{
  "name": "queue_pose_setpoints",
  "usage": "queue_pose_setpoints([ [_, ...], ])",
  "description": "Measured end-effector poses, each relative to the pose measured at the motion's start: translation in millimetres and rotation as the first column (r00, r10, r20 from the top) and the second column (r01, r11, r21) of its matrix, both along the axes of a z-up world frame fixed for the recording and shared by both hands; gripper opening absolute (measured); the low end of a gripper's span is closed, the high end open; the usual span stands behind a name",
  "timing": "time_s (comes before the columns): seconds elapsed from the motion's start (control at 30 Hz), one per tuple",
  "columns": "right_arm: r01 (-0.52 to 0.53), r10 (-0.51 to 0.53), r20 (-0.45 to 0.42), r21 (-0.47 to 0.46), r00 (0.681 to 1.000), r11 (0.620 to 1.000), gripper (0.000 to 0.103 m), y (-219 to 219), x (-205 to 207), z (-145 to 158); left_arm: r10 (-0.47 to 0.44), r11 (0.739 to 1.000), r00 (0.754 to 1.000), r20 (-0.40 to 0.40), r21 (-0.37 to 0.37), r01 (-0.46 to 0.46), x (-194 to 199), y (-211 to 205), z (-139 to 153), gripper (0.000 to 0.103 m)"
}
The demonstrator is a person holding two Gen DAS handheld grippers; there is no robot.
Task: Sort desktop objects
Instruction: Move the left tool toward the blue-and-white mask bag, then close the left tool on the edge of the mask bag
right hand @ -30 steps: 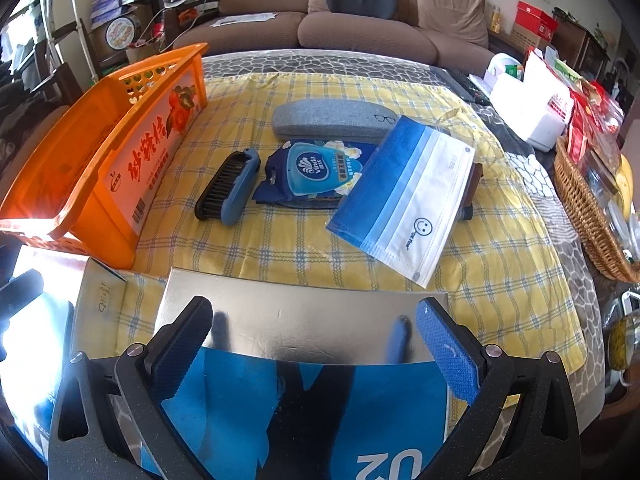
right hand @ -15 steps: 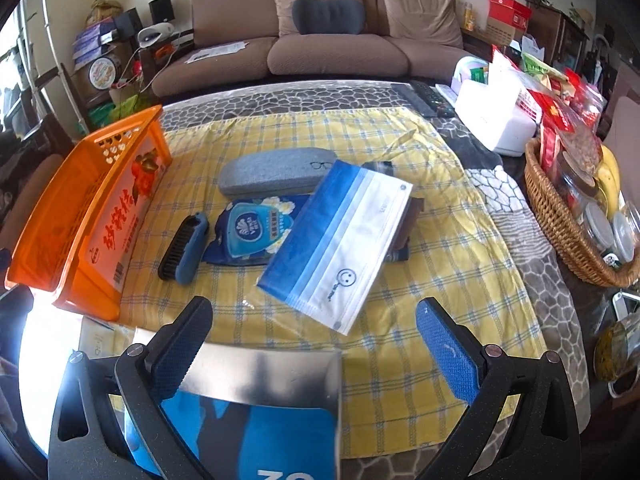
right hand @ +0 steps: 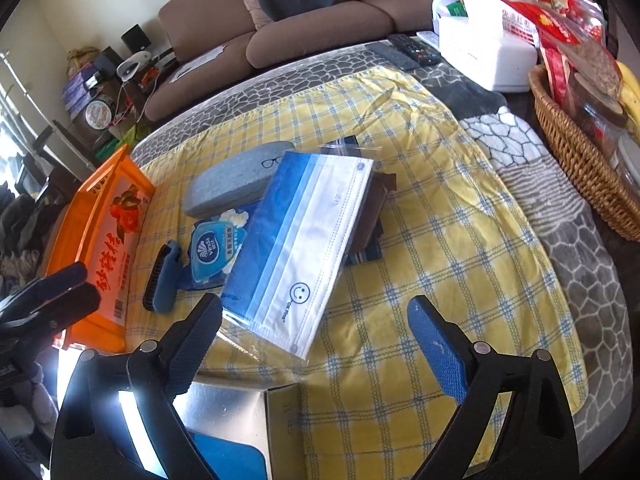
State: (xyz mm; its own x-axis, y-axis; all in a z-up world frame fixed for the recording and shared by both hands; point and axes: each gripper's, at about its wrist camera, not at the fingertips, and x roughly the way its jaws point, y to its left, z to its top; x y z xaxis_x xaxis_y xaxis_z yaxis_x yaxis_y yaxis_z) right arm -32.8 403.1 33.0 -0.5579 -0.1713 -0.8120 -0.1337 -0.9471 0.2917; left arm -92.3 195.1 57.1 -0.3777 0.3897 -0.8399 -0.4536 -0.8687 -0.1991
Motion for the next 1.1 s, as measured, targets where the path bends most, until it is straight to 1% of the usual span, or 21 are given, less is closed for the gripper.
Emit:
queue_pose_setpoints([
  [0.03,-0.007,0.008,0.004,-0.012,1.0,1.0,0.088,2,-4,-3,-0.013,1.0,1.0,0.01,-0.013,0.014,-4,6,-7,0.071],
  [0.07,-0.016,0.016,0.008,-0.024,1.0,1.0,0.086,4,-7,-6,-0.025,0.999,0.999,0.021,-0.026,0.026,-7,12,-14,0.066],
  [0.1,-0.022,0.022,0.014,-0.033,1.0,0.999,0.085,6,-11,-9,-0.033,0.999,0.999,0.038,-0.032,0.035,-11,16,-21,0.064],
  [0.27,-0.012,0.015,0.028,-0.095,1.0,0.995,0.084,21,-27,-22,-0.057,0.997,0.992,0.112,-0.04,0.062,-24,31,-51,0.064],
  [0.33,-0.009,0.013,0.032,-0.124,0.999,0.992,0.079,26,-32,-28,-0.075,0.996,0.988,0.132,-0.047,0.082,-27,37,-59,0.064],
  [0.37,-0.01,0.015,0.034,-0.137,0.999,0.991,0.078,27,-35,-30,-0.082,0.994,0.987,0.139,-0.054,0.09,-29,41,-63,0.064],
  [0.4,-0.011,0.017,0.037,-0.145,0.999,0.989,0.078,28,-36,-33,-0.09,0.993,0.985,0.148,-0.059,0.1,-30,44,-66,0.064],
  [0.47,-0.02,0.026,0.041,-0.159,0.999,0.987,0.074,27,-38,-37,-0.101,0.991,0.982,0.162,-0.069,0.113,-32,49,-70,0.064],
  [0.53,-0.032,0.04,0.042,-0.192,0.998,0.981,0.064,25,-39,-41,-0.112,0.989,0.98,0.167,-0.079,0.126,-34,52,-74,0.064],
  [0.6,-0.043,0.053,0.041,-0.206,0.998,0.977,0.064,22,-38,-43,-0.117,0.987,0.98,0.158,-0.095,0.133,-34,54,-75,0.064],
  [0.67,-0.057,0.068,0.046,-0.204,0.997,0.977,0.06,17,-39,-45,-0.122,0.985,0.981,0.152,-0.106,0.139,-33,56,-75,0.064],
  [0.77,-0.061,0.076,0.074,-0.198,0.994,0.978,0.058,14,-42,-51,-0.117,0.986,0.98,0.161,-0.102,0.134,-35,57,-75,0.064],
  [0.8,-0.065,0.082,0.075,-0.208,0.994,0.976,0.054,13,-42,-52,-0.12,0.986,0.979,0.163,-0.092,0.136,-36,58,-74,0.062],
  [0.83,-0.067,0.085,0.071,-0.225,0.994,0.972,0.05,13,-42,-52,-0.126,0.987,0.977,0.169,-0.073,0.14,-36,57,-74,0.06],
  [0.9,-0.067,0.085,0.064,-0.246,0.994,0.967,0.048,14,-41,-50,-0.13,0.99,0.974,0.188,-0.036,0.139,-35,56,-74,0.048],
  [0.93,-0.071,0.089,0.061,-0.251,0.994,0.965,0.043,14,-41,-49,-0.126,0.991,0.973,0.194,-0.024,0.133,-35,56,-73,0.045],
  [0.97,-0.079,0.097,0.058,-0.257,0.994,0.963,0.04,13,-41,-47,-0.122,0.992,0.972,0.201,-0.009,0.127,-35,54,-73,0.038],
  [1.0,-0.084,0.103,0.058,-0.262,0.993,0.961,0.037,12,-40,-46,-0.124,0.992,0.97,0.211,0.011,0.124,-36,55,-72,0.029],
  [1.03,-0.086,0.105,0.059,-0.264,0.993,0.961,0.037,11,-40,-46,-0.122,0.992,0.967,0.222,0.033,0.118,-35,54,-72,0.023],
  [1.07,-0.086,0.105,0.059,-0.263,0.993,0.961,0.036,9,-40,-45,-0.119,0.993,0.966,0.231,0.053,0.11,-35,52,-72,0.015],
  [1.1,-0.086,0.105,0.057,-0.263,0.993,0.961,0.033,9,-39,-44,-0.117,0.992,0.964,0.238,0.073,0.103,-35,50,-72,0.013],
])
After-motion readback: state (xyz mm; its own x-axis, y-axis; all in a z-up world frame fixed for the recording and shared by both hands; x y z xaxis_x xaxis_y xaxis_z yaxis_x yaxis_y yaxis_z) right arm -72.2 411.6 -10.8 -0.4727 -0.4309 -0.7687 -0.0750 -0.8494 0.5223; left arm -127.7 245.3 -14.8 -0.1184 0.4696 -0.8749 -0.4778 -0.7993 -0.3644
